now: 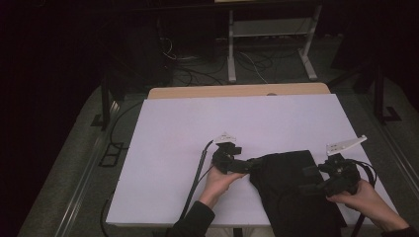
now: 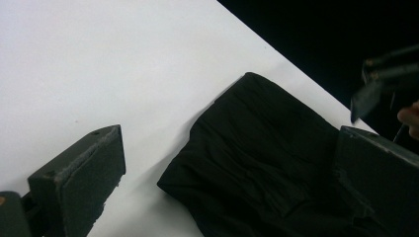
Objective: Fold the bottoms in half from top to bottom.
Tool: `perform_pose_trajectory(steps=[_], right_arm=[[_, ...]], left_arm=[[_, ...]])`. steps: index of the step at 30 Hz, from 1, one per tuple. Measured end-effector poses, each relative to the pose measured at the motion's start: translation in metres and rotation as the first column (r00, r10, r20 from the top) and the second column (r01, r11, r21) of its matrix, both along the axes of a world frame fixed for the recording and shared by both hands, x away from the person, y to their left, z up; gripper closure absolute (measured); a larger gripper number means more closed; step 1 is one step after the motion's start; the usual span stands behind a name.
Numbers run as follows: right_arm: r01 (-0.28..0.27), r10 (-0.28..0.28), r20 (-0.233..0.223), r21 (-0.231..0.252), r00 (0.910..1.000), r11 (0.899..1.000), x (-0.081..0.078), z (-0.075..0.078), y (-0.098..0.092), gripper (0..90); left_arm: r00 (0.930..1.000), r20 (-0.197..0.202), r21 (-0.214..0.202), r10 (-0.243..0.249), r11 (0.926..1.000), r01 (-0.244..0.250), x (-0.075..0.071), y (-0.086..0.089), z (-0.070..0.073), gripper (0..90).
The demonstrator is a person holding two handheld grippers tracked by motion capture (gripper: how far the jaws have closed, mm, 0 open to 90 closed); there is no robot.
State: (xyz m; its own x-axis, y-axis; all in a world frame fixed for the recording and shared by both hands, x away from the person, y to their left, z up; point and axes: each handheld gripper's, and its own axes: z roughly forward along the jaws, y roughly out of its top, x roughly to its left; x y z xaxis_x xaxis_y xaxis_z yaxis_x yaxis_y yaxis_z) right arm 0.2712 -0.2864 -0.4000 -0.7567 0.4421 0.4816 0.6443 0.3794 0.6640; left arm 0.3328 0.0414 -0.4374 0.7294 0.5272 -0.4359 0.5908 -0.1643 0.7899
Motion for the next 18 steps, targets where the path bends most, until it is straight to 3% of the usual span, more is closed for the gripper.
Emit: perform_pose_trajectory(steps=[4, 18], right_arm=[[0.021, -0.022, 0.017, 0.016, 0.9996, 1.000, 0.008, 0.005, -0.006, 0.1], [0.095, -0.095, 0.084, 0.010, 0.9919, 0.995, 0.029, 0.027, -0.025, 0.0]], left_arm=[[1.0000, 0.005, 0.008, -0.003, 1.0000, 0.003, 0.000, -0.001, 0.002, 0.0], [0.9998, 0.020, 0.029, -0.004, 0.9996, 0.003, 0.003, 0.000, 0.012, 0.0]])
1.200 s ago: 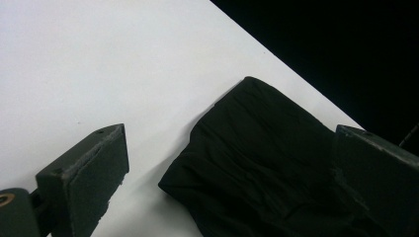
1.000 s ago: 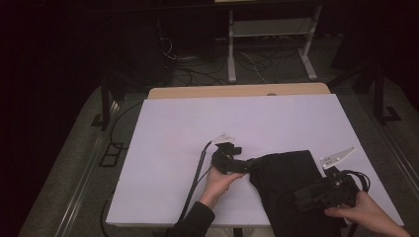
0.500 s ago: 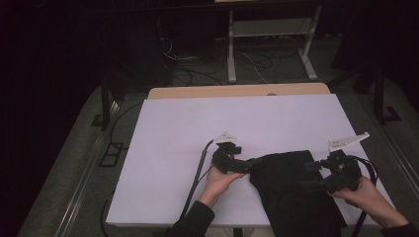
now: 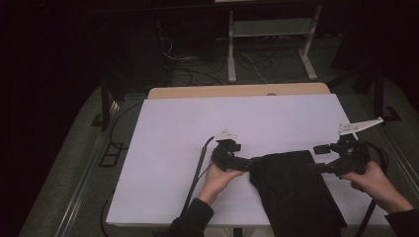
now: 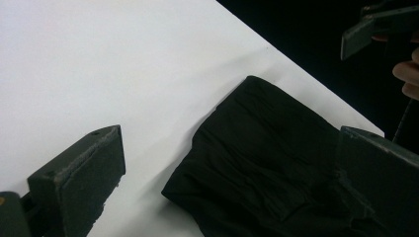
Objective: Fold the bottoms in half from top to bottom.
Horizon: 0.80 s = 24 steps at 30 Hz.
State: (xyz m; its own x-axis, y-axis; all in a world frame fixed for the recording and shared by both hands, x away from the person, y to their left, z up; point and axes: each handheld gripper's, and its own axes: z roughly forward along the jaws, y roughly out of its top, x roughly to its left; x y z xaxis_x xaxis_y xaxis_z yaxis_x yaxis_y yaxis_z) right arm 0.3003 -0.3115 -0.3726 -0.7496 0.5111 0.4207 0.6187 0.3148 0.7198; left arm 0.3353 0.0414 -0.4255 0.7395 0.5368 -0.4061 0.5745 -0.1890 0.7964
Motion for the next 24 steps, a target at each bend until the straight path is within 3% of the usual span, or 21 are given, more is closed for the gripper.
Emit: perform_pose_trajectory(steps=[10, 18, 24], right_arm=[[0.057, -0.057, 0.007, -0.021, 0.9984, 0.998, 0.021, -0.006, -0.010, 0.0], [0.087, -0.087, 0.015, -0.052, 0.9961, 0.995, 0.041, -0.022, -0.012, 0.0], [0.107, -0.107, 0.009, -0.085, 0.9943, 0.991, 0.051, -0.036, -0.012, 3.0]], left_arm=[[0.9998, -0.018, -0.004, 0.012, 0.9999, -0.012, 0.003, -0.001, -0.004, 0.0], [0.9998, -0.020, 0.036, 0.002, 0.9993, -0.001, 0.004, -0.005, -0.010, 0.0], [0.9983, -0.056, 0.040, -0.014, 0.9991, 0.017, 0.006, -0.010, -0.018, 0.0]])
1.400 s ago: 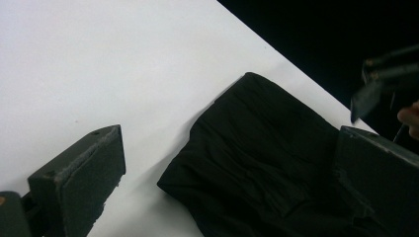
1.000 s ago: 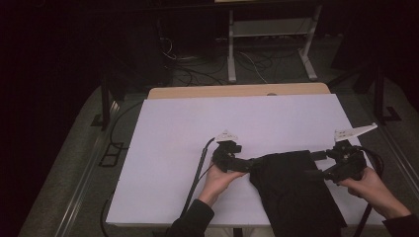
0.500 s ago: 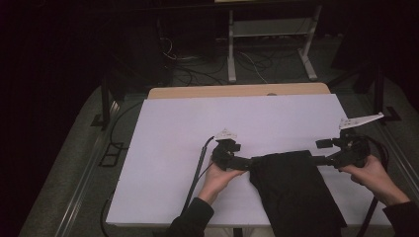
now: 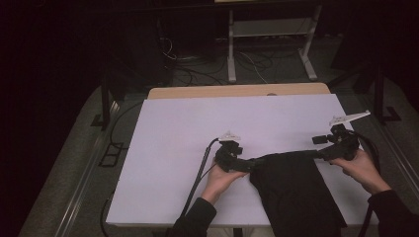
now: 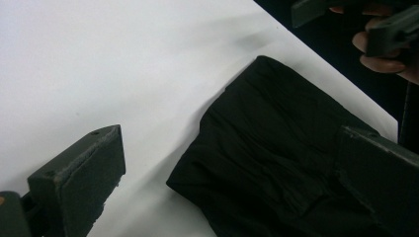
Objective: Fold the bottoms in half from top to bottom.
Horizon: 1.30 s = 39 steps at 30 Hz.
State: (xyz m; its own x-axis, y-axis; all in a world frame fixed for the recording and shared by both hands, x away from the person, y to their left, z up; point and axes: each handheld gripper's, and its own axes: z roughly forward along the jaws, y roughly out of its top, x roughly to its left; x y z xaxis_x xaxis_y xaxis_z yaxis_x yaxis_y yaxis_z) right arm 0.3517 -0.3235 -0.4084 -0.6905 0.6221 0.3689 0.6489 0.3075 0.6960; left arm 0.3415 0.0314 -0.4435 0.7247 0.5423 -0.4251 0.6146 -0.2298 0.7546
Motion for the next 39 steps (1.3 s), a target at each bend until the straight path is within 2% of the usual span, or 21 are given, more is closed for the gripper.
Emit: perform_pose_trajectory(steps=[6, 8, 14, 17, 19, 21, 22, 24, 28, 30, 31, 34, 36, 39], right_arm=[[0.028, -0.028, -0.008, -0.058, 0.9996, 0.998, 0.008, -0.015, -0.004, 8.5], [0.043, -0.045, -0.026, -0.057, 0.9987, 0.997, 0.012, -0.020, -0.006, 10.6], [0.034, -0.038, -0.060, -0.072, 0.9975, 0.997, 0.021, -0.034, -0.010, 26.6], [0.034, -0.039, -0.048, -0.105, 0.9981, 0.994, 0.023, -0.039, -0.010, 33.9], [0.025, -0.029, -0.033, -0.111, 0.9990, 0.993, 0.023, -0.039, -0.011, 41.3], [-0.005, 0.003, -0.018, -0.142, 0.9998, 0.990, 0.023, -0.041, -0.009, 49.4], [-0.023, 0.018, -0.027, -0.164, 0.9995, 0.986, 0.023, -0.042, -0.008, 51.1], [-0.015, 0.011, -0.021, -0.175, 0.9997, 0.984, 0.023, -0.043, -0.007, 57.6], [-0.022, 0.013, -0.055, -0.156, 0.9984, 0.988, 0.024, -0.045, -0.007, 81.6], [-0.024, 0.014, -0.073, -0.135, 0.9972, 0.991, 0.025, -0.047, -0.007, 85.5], [-0.018, 0.008, -0.080, -0.128, 0.9968, 0.992, 0.025, -0.047, -0.007, 86.0], [0.011, -0.021, -0.107, -0.090, 0.9941, 0.996, 0.026, -0.048, -0.009, 86.6], [0.024, -0.031, -0.115, -0.064, 0.9929, 0.998, 0.025, -0.050, -0.011, 86.7], [0.042, -0.048, -0.119, -0.053, 0.9917, 0.998, 0.025, -0.048, -0.011, 86.8]], left_arm=[[0.9997, -0.020, 0.020, -0.011, 0.9997, 0.012, 0.004, -0.002, -0.008, 0.0], [0.9994, -0.031, 0.022, -0.012, 0.9997, 0.012, 0.006, -0.003, -0.012, 0.0], [0.9990, -0.038, 0.043, -0.022, 0.9988, 0.024, 0.007, -0.006, -0.018, 3.3], [0.9992, -0.036, 0.055, -0.015, 0.9983, 0.017, 0.007, -0.008, -0.020, 8.0], [0.9990, -0.045, 0.050, -0.008, 0.9987, 0.011, 0.007, -0.009, -0.020, 13.8], [0.9985, -0.055, 0.048, 0.003, 0.9988, 0.000, 0.007, -0.009, -0.020, 18.2], [0.9981, -0.062, 0.047, 0.002, 0.9989, 0.001, 0.007, -0.009, -0.020, 22.2], [0.9975, -0.070, 0.053, -0.003, 0.9986, 0.006, 0.007, -0.009, -0.020, 35.4], [0.9967, -0.079, 0.063, -0.016, 0.9978, 0.021, 0.005, -0.013, -0.023, 61.8], [0.9969, -0.074, 0.065, -0.028, 0.9973, 0.033, 0.005, -0.015, -0.025, 77.0], [0.9970, -0.068, 0.061, -0.038, 0.9972, 0.042, 0.005, -0.015, -0.025, 80.6], [0.9977, -0.039, 0.062, -0.055, 0.9964, 0.057, 0.004, -0.015, -0.022, 83.1], [0.9984, -0.006, 0.069, -0.056, 0.9960, 0.056, 0.004, -0.013, -0.019, 83.4], [0.9985, 0.022, 0.063, -0.050, 0.9968, 0.048, 0.005, -0.007, -0.013, 83.7]])
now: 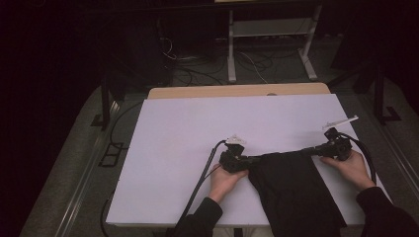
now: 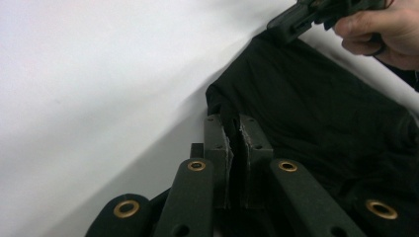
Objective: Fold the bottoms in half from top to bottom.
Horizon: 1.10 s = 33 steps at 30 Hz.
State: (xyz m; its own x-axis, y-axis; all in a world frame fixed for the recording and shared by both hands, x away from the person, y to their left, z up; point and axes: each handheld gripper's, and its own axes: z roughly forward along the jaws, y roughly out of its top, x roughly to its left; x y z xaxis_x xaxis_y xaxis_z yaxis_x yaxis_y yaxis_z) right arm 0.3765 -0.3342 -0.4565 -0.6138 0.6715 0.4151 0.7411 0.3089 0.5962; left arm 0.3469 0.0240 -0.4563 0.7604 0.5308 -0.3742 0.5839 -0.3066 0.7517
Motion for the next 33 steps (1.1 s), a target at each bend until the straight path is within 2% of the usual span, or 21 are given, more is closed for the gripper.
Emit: perform_pose_trajectory(steps=[3, 6, 8, 12, 17, 22, 24, 27, 30, 33], right_arm=[[0.007, -0.007, 0.019, 0.009, 0.9998, 1.000, -0.001, 0.007, 0.005, 86.8], [0.001, -0.002, 0.045, 0.022, 0.9990, 1.000, -0.002, 0.015, 0.014, 86.8], [-0.006, 0.006, 0.051, 0.013, 0.9987, 1.000, -0.002, 0.018, 0.022, 86.8], [-0.011, 0.010, 0.059, 0.011, 0.9982, 1.000, 0.003, 0.023, 0.037, 86.8], [-0.013, 0.013, 0.077, 0.000, 0.9970, 1.000, 0.012, 0.028, 0.055, 86.8], [0.004, -0.005, 0.085, 0.007, 0.9964, 1.000, 0.025, 0.032, 0.068, 86.8], [0.011, -0.012, 0.084, 0.011, 0.9964, 1.000, 0.031, 0.033, 0.074, 86.8], [0.028, -0.032, 0.094, 0.045, 0.9951, 0.999, 0.037, 0.039, 0.080, 86.8], [0.041, -0.046, 0.108, 0.042, 0.9931, 0.998, 0.043, 0.047, 0.085, 86.8], [0.057, -0.062, 0.121, 0.044, 0.9907, 0.997, 0.049, 0.053, 0.088, 86.8]], left_arm=[[0.9994, 0.033, 0.001, 0.004, 1.0000, -0.004, 0.000, 0.006, 0.008, 83.8], [0.9977, 0.067, 0.033, 0.000, 0.9994, -0.002, 0.001, 0.011, 0.017, 83.9], [0.9964, 0.084, 0.054, -0.004, 0.9986, -0.001, 0.002, 0.016, 0.022, 83.9], [0.9940, 0.109, 0.063, 0.005, 0.9979, -0.012, 0.005, 0.030, 0.033, 83.8], [0.9924, 0.121, 0.080, 0.020, 0.9963, -0.030, 0.017, 0.048, 0.046, 83.8], [0.9890, 0.146, 0.086, 0.025, 0.9956, -0.038, 0.032, 0.061, 0.062, 83.8], [0.9880, 0.152, 0.099, 0.025, 0.9943, -0.040, 0.037, 0.064, 0.066, 83.8], [0.9864, 0.162, 0.118, 0.026, 0.9920, -0.045, 0.045, 0.069, 0.072, 83.8], [0.9839, 0.174, 0.123, 0.041, 0.9903, -0.063, 0.053, 0.072, 0.076, 83.8], [0.9785, 0.200, 0.132, 0.051, 0.9881, -0.079, 0.060, 0.073, 0.079, 83.7]])
